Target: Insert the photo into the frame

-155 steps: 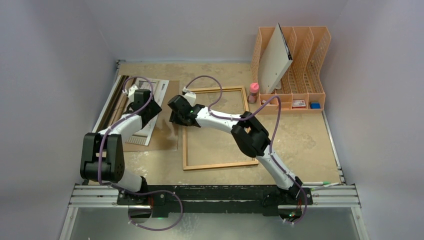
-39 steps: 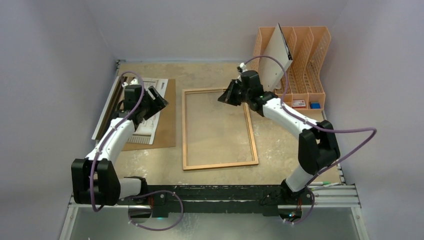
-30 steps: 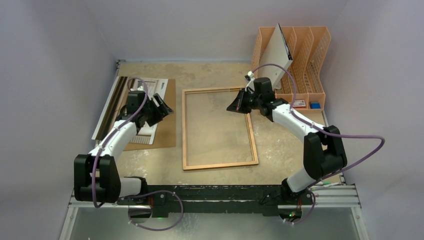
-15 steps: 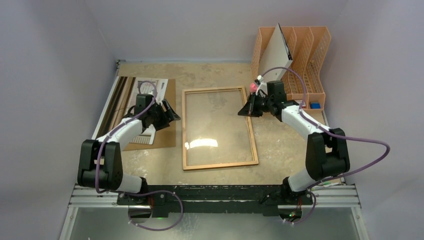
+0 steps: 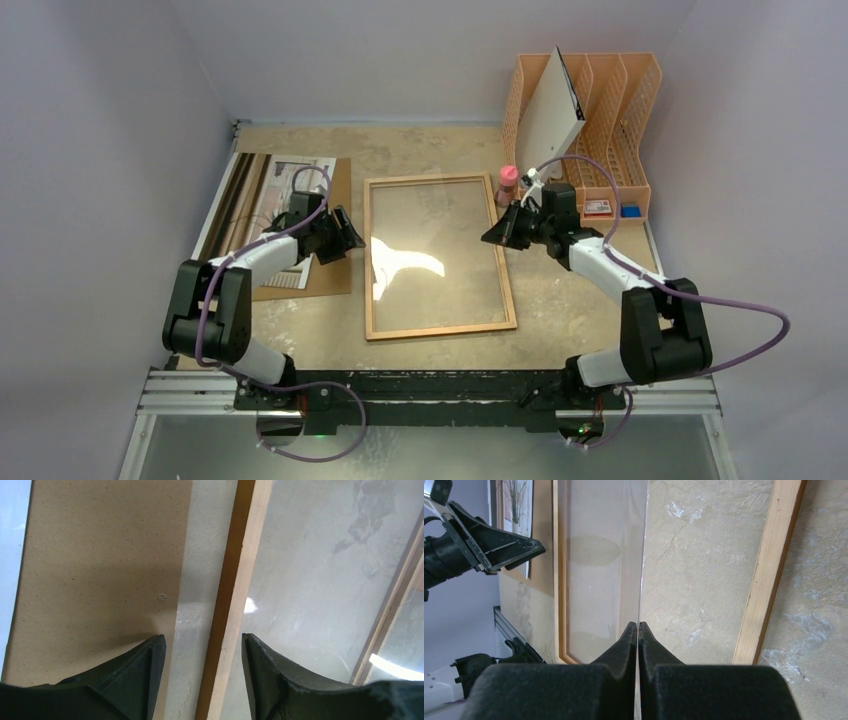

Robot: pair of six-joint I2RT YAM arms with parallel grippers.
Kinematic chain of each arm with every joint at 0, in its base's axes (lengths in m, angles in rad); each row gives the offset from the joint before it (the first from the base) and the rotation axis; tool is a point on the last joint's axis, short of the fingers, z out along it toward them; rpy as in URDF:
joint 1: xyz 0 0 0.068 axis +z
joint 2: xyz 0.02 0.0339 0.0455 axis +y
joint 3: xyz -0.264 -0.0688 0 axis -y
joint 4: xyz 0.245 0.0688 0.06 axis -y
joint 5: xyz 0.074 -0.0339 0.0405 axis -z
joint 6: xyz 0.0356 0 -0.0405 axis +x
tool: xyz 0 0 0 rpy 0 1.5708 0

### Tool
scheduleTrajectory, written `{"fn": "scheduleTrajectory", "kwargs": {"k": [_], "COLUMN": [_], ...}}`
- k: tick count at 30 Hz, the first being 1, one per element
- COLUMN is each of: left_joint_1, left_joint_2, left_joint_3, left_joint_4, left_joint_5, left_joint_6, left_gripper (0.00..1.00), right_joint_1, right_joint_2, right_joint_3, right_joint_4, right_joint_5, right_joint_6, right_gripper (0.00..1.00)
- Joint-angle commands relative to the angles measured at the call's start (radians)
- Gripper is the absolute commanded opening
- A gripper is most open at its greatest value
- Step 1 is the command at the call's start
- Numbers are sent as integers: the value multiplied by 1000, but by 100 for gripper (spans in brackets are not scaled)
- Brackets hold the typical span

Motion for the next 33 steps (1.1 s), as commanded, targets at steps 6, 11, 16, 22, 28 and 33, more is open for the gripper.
{"fn": "scheduleTrajectory", "kwargs": {"k": [6, 11, 16, 22, 28, 33], "left_joint_1": [-1, -1, -1, -1, -2, -5], "left_joint_2": [3, 12, 14, 17, 27, 36], "left_joint_3": [-4, -7, -8, -18, -27, -32], "left_joint_4": [43, 43, 47, 61, 78, 91], "left_joint_5": [-36, -33, -25, 1, 26, 40], "left_joint_6": [3, 3, 1, -5, -12, -18], "left_gripper": [58, 58, 58, 57, 57, 56], "right_joint_1": [-10, -12, -12, -12, -12, -12], "right_joint_2": [4, 37, 35, 33, 84, 106], "right_joint_3": [-31, -23, -23, -74, -91, -92], "right_joint_4": [90, 87, 89, 229, 317, 331], "right_joint_5": [10, -38, -85, -200, -271, -286], "right_joint_6": [6, -8, -20, 7, 28, 28], "right_gripper": [0, 0, 11, 53, 55, 39]}}
